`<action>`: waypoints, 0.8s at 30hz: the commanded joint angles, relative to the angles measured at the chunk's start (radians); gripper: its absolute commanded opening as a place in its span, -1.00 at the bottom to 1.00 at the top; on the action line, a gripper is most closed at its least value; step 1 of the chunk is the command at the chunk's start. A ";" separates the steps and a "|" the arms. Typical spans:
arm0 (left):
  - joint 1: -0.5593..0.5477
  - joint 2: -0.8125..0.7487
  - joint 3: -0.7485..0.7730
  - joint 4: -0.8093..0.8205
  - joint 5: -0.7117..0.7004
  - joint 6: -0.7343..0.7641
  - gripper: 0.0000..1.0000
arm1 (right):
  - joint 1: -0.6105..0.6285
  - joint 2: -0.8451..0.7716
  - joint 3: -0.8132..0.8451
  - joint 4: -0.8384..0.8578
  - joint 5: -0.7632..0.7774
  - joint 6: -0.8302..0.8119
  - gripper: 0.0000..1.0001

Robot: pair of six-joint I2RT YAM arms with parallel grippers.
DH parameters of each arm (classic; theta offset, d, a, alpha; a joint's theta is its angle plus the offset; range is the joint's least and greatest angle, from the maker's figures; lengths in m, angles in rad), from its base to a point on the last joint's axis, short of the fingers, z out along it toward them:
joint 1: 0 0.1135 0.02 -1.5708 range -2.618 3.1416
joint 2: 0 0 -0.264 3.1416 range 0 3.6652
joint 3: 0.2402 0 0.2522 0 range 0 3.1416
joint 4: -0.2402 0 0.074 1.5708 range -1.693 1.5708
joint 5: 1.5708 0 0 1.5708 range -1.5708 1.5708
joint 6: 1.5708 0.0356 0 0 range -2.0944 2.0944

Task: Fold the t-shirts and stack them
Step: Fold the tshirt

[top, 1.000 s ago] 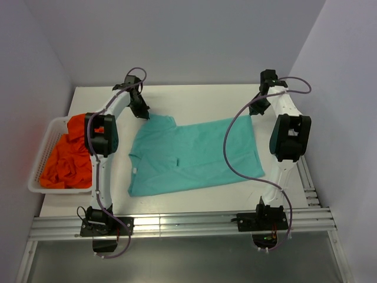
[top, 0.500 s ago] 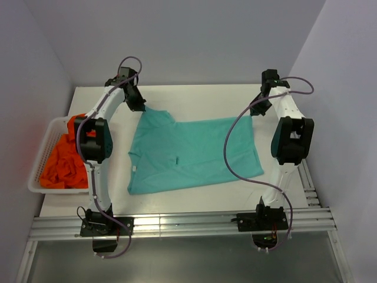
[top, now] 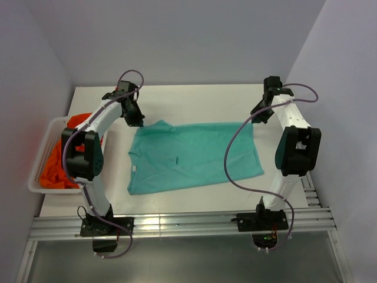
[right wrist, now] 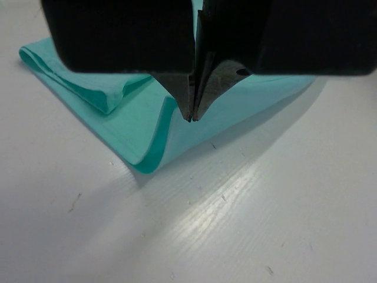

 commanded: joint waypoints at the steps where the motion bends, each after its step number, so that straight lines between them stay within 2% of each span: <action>1: -0.024 -0.128 -0.064 0.048 -0.061 0.017 -1.00 | -0.003 -0.076 -0.040 0.038 0.016 0.002 -1.00; 24: -0.183 -0.516 -0.502 0.058 -0.149 -0.134 -1.00 | -0.033 -0.188 -0.301 0.072 0.066 0.048 -1.00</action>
